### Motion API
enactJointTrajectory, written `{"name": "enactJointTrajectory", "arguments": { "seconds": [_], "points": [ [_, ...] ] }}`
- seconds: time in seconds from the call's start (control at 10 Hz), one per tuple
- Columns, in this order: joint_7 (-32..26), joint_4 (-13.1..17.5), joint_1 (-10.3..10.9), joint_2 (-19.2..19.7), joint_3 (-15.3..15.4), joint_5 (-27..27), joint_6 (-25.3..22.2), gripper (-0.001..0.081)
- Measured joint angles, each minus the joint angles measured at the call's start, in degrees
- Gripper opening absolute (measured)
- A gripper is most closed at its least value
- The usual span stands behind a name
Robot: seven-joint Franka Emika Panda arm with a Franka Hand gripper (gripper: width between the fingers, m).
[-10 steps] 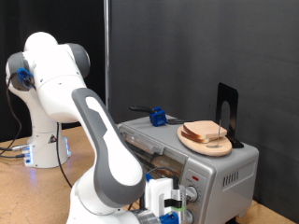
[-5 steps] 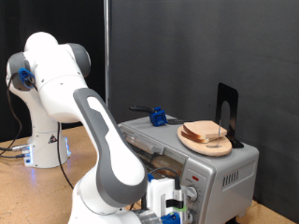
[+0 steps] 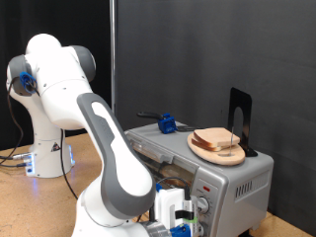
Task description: Make a piece of toast with the oven
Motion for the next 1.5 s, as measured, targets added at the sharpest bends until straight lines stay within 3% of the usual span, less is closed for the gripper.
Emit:
{"name": "enactJointTrajectory", "arguments": {
  "seconds": [0.7, 1.5],
  "points": [
    [-18.7, -3.2, -0.9, -0.6, 0.3, 5.8, 0.1, 0.0118],
    [-19.3, -3.8, -0.9, -0.7, 0.3, 6.9, 1.3, 0.0119]
  ]
}}
